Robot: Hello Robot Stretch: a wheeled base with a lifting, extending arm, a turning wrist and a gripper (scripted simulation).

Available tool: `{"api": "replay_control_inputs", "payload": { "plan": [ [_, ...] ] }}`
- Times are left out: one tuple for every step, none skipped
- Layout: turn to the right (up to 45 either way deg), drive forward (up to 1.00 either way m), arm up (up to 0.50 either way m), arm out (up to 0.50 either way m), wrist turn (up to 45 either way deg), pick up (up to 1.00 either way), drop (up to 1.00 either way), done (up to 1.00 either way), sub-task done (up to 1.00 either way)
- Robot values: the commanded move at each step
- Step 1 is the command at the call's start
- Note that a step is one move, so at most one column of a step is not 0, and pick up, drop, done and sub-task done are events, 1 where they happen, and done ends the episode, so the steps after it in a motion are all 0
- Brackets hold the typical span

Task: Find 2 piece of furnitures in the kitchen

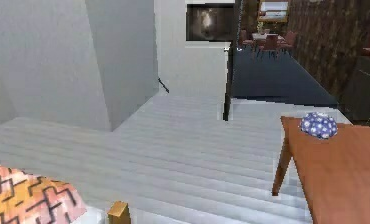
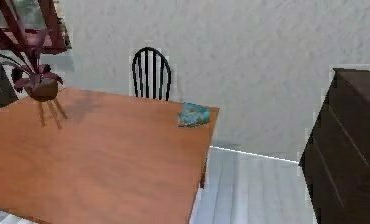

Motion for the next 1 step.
{"api": "replay_control_inputs", "payload": {
  "plan": [
    [12.0,0.0,0.0,0.0,0.0,0.0,0.0,0.0,0.0]
  ]
}}
